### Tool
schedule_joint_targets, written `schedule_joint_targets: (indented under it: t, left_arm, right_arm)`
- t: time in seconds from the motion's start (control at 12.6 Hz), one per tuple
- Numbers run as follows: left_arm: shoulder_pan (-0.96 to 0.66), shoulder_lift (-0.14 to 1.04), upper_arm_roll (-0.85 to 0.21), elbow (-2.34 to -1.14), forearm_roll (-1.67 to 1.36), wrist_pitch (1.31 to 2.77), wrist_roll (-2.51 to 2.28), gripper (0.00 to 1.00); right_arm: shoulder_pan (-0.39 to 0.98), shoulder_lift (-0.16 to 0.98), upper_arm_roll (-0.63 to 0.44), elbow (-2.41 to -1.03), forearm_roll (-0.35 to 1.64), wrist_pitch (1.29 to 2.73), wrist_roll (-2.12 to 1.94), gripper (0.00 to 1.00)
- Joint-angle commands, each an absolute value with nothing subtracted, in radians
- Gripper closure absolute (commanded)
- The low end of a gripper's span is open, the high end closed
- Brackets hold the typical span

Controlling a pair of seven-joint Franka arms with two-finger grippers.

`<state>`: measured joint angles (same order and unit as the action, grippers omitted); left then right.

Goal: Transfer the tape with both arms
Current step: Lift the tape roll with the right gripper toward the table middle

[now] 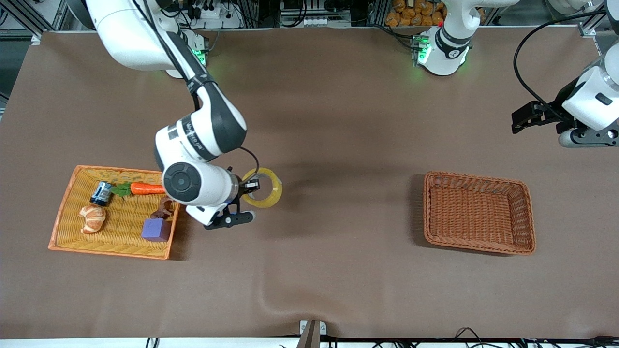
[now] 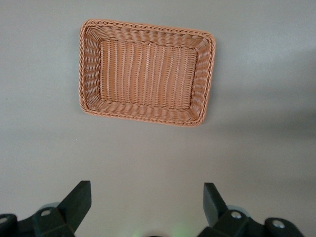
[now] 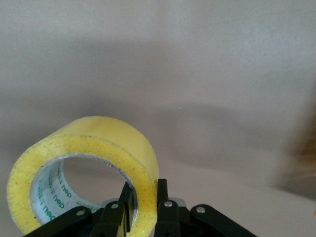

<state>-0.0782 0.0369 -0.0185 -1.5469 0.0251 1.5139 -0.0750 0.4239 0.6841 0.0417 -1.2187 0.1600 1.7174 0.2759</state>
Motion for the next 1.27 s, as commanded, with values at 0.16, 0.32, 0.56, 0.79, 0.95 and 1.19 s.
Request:
schedule_joint_targets:
  t: [0.16,0.32,0.56,0.79,0.95,1.19]
  left_arm:
    - [-0.109,0.044,-0.026,-1.551,0.052,1.514,-0.078,0.0]
    - [-0.101,0.044,-0.026,-1.551,0.052,1.514,-0.074,0.0]
    - [-0.1,0.044,-0.026,-1.548,0.052,1.514,-0.069,0.0]
    - [-0.103,0.046,-0.026,-1.551,0.052,1.514,-0.067,0.0]
    - [-0.107,0.061,-0.026,-1.543,0.052,1.516,-0.069,0.0]
    - [-0.109,0.064,-0.026,-1.543,0.049,1.519,-0.071,0.0]
  right_arm:
    - [0.549,0.679,0.031,-1.25,0.178,1.828,0.515,1.0]
    - [0.632,0.686,0.031,-1.294,0.175,1.906,0.66,1.0]
    - [0.699,0.712,0.031,-1.298,0.175,1.934,0.808,1.0]
    - [0.773,0.718,0.031,-1.365,0.181,2.05,0.941,1.0]
    - [0.828,0.727,0.029,-1.396,0.167,2.135,1.066,1.0]
    - [0.833,0.73,0.026,-1.397,0.158,2.145,1.083,1.0]
